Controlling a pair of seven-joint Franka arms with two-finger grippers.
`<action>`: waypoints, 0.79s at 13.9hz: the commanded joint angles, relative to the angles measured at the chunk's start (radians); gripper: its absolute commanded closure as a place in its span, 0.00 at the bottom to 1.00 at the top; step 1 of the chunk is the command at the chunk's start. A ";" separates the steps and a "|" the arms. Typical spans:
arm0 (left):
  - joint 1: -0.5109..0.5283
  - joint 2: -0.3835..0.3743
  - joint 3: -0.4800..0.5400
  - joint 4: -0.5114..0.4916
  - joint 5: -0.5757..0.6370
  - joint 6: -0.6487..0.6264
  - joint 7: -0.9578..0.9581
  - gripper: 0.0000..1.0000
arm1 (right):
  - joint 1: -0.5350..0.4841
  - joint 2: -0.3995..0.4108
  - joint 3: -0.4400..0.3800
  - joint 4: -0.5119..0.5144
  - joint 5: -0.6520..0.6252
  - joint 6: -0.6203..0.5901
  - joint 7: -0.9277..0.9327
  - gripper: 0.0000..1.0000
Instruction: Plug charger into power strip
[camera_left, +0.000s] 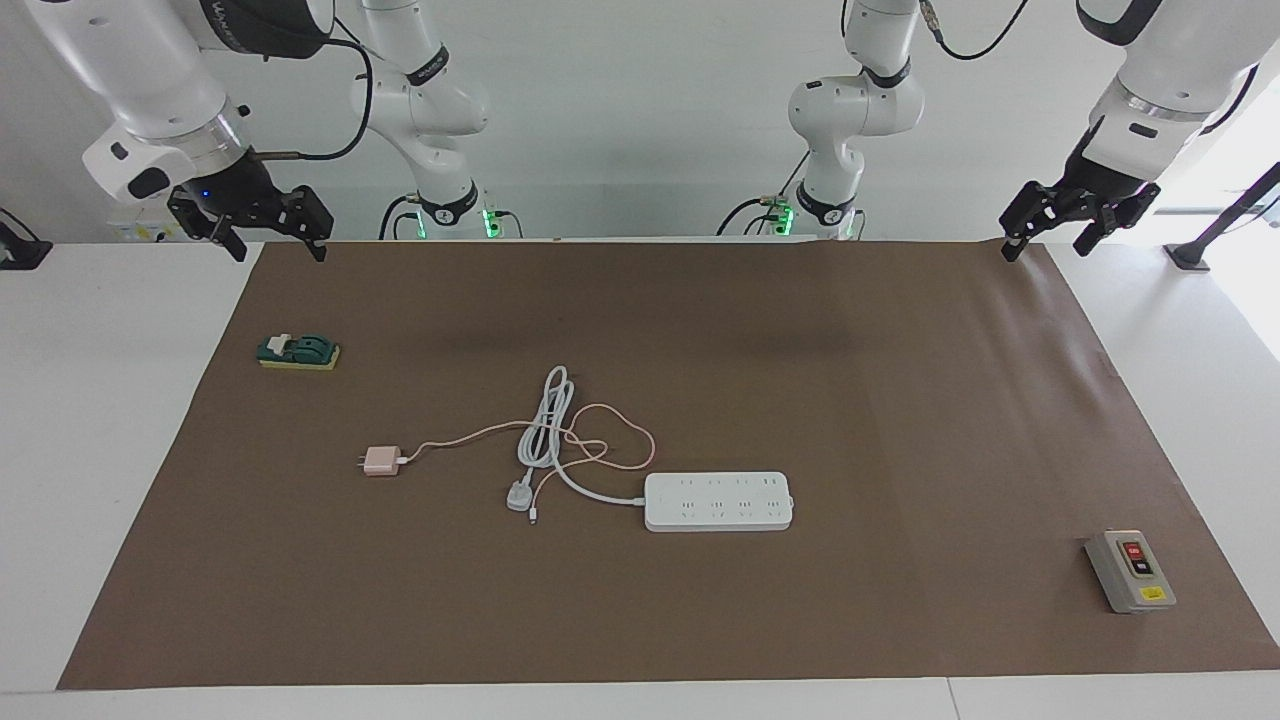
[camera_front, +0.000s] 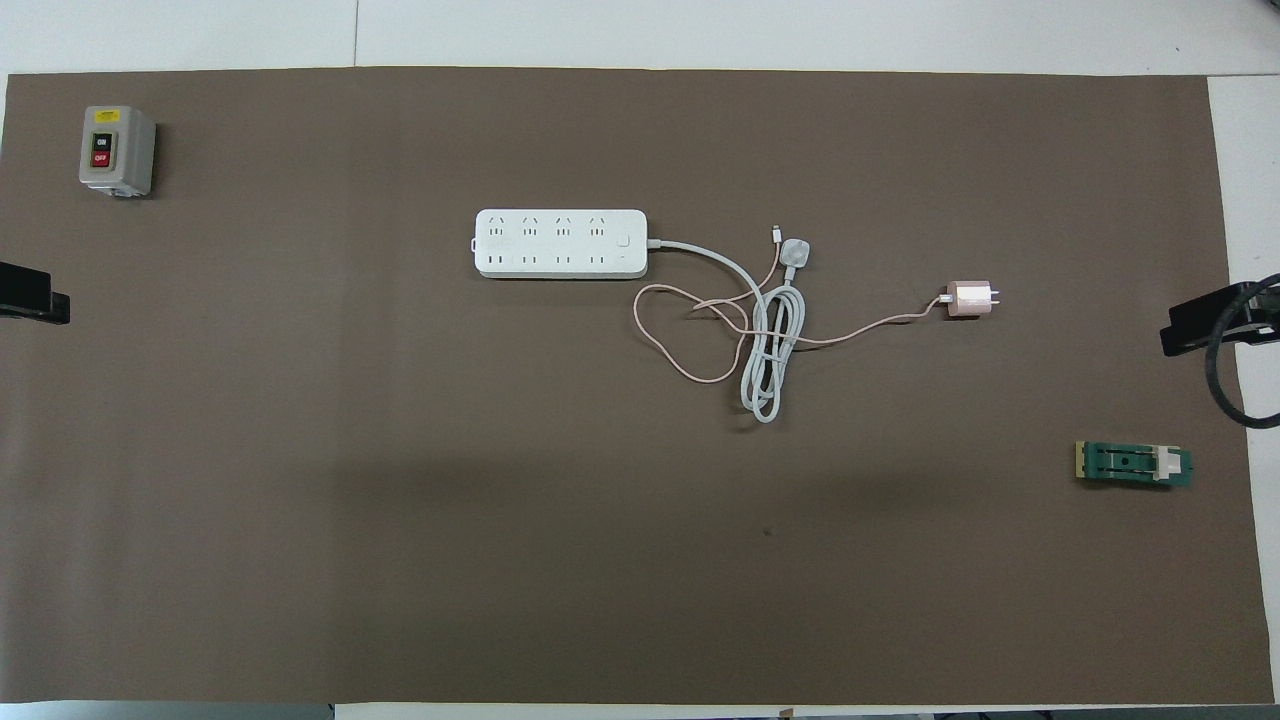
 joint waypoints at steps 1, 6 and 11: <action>-0.006 -0.001 0.004 -0.004 0.012 0.012 0.012 0.00 | -0.012 0.003 0.007 0.014 0.015 -0.016 -0.030 0.00; -0.006 0.006 0.004 -0.010 0.012 0.015 0.014 0.00 | -0.014 0.000 0.006 0.010 0.013 -0.016 -0.019 0.00; -0.009 0.052 0.002 -0.016 0.008 0.024 0.012 0.00 | -0.024 -0.013 0.001 -0.017 0.060 0.026 -0.024 0.00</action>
